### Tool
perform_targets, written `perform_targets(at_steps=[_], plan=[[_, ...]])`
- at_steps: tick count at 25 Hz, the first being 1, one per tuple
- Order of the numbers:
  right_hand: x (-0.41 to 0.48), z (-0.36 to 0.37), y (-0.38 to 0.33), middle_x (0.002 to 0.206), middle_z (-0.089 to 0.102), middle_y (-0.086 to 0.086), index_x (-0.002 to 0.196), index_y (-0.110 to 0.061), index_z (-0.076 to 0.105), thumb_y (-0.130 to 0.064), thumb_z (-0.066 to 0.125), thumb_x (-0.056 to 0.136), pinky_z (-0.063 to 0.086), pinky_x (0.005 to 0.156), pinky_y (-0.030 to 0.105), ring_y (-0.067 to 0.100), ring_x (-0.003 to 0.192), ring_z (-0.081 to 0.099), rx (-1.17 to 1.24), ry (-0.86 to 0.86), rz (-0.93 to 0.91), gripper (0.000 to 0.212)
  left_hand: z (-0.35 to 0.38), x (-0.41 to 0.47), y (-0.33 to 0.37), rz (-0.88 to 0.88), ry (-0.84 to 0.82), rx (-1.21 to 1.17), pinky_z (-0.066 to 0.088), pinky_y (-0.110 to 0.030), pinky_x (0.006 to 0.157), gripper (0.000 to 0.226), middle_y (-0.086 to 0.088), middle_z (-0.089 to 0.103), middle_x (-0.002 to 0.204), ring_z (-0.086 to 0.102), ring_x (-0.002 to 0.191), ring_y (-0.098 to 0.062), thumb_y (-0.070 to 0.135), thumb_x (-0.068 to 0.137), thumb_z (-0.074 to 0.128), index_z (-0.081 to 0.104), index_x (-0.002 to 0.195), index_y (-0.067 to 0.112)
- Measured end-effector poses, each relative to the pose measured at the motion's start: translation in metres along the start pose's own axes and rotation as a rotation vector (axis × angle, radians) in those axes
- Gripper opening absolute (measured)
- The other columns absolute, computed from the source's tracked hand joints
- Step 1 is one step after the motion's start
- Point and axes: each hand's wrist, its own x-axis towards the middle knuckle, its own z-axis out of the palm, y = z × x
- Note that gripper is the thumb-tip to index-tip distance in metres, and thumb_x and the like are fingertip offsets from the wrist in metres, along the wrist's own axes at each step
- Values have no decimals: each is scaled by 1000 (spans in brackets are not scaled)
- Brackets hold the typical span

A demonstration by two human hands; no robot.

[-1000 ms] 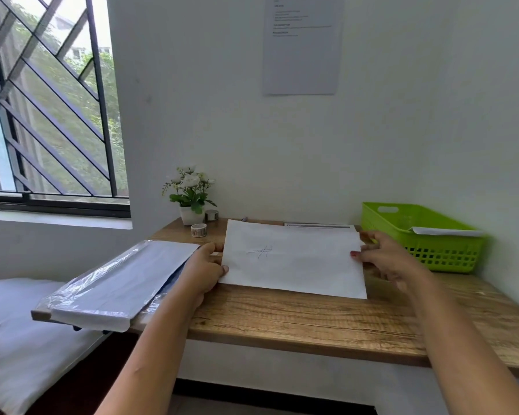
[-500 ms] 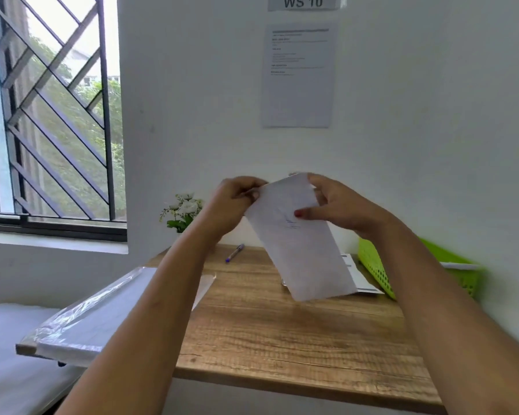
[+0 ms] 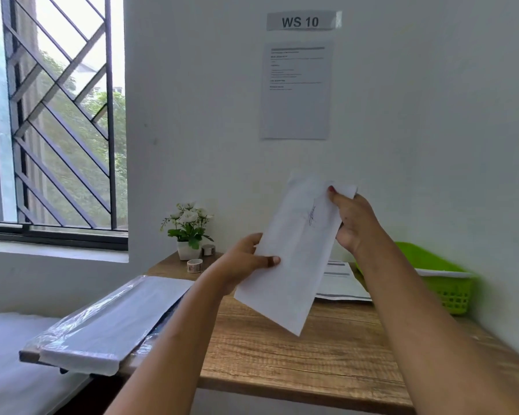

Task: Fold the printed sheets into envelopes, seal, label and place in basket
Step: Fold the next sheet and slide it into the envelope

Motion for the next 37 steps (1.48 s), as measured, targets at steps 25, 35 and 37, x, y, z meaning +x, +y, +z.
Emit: perform_targets(at_steps=[25,35,37], plan=[[5,0,150,71,65,-6,93,-14,65,-9,61,88,43,66,15,-3,65,59,-1050,-666,-20,8,-22,-16,-57,-281,-119,202,51,-23,60,23,-2,58,70,58,64,-12,-5,76,71,59,84,13],[-17,2,142,124,60,7,124,-17,56,-9,41,98,41,88,26,18,113,56,-1203,-539,-67,30,-5,-13,-46,-352,-155,1109,39,-36,102,60,-4,42,139,44,123,-24,23,80,71,48,135,22],[-32,-9,138,135,53,5,132,-21,51,-5,40,96,40,89,26,20,120,51,-1290,-590,12,41,15,-11,-48,-234,-220,1248,25,-41,112,61,-7,20,153,22,140,-29,25,87,59,36,143,19]])
